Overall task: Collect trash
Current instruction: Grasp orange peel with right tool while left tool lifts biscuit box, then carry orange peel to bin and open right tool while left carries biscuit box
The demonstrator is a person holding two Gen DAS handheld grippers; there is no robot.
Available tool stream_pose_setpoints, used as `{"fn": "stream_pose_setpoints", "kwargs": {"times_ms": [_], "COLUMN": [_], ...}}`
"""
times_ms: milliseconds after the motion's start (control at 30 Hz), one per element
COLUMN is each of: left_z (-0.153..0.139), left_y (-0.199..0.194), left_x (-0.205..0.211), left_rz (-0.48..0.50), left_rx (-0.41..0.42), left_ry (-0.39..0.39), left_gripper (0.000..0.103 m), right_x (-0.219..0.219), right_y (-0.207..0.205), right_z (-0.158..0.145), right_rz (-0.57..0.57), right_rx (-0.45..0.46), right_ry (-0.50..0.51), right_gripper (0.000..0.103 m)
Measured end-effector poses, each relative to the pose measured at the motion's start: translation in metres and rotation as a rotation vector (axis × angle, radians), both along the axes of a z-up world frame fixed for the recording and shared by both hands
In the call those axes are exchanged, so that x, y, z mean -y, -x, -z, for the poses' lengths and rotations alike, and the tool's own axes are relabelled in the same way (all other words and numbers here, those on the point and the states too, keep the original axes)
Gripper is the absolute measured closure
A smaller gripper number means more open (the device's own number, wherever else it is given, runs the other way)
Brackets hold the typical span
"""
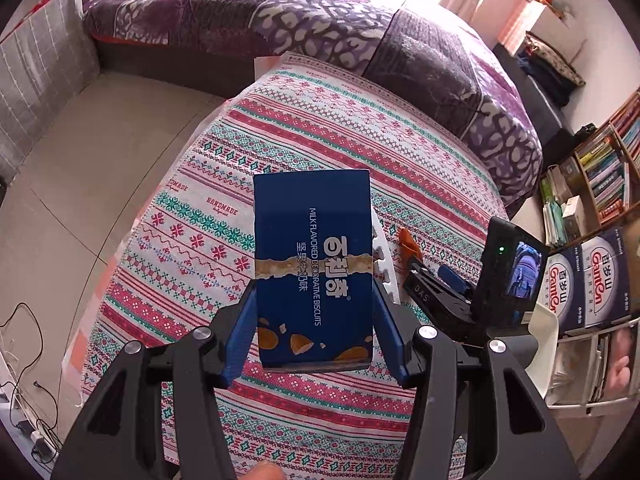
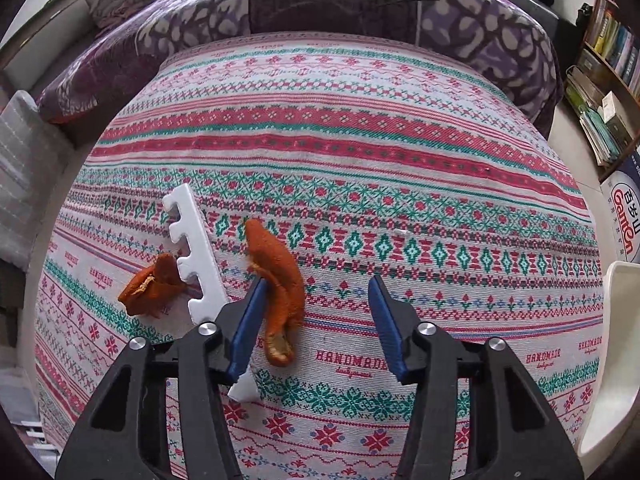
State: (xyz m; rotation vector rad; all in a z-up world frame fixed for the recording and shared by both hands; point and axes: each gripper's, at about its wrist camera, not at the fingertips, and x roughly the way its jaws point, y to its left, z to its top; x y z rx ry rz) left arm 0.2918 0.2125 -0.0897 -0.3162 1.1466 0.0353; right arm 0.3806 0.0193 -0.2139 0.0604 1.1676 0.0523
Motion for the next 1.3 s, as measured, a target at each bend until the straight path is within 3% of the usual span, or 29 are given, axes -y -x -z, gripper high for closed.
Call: {"fn": "stream_pose_setpoints", "kwargs": {"times_ms": [33,67,100,167,433,800,1300], "left_z": [0.000,0.001,0.001,0.001,-0.015,-0.043,-0.042], "left_y": [0.000,-0.001,-0.001,-0.001,0.000,0.006,0.012], "left_x": [-0.001,-0.002,-0.004,-0.005,0.002,0.044,0.102], "left_rz": [-0.003,-0.008,-0.013,-0.024,-0.041,-0.054,-0.029], "left_rx": [-0.002,-0.003,-0.003,0.001,0.090,0.248,0.333], "left_ry": [0.004,0.005,0.005,0.004,0.006,-0.129,-0.242], "left_gripper": [0.049,0.049,0.049,0.049,0.049,0.049,0.049], "right_x": [0.000,0.000,0.000,-0.002,0.023,0.069,0.148], "right_y": [0.001,0.002,0.003,0.006,0.024,0.057,0.109], "right_z": [0.001,0.001,-0.001,-0.007,-0.056,-0.117,-0.141], "right_rz": [0.000,-0.003,-0.013,-0.007,0.053,0.148,0.300], "right_rx": [0.001,0.008,0.007,0.011,0.137,0.294,0.371], "right_ry": [-0.009,-0.021,-0.039,-0.025,-0.001,0.058,0.068], "right_gripper": [0.057,0.065,0.085,0.088,0.089,0.089,0.089]}}
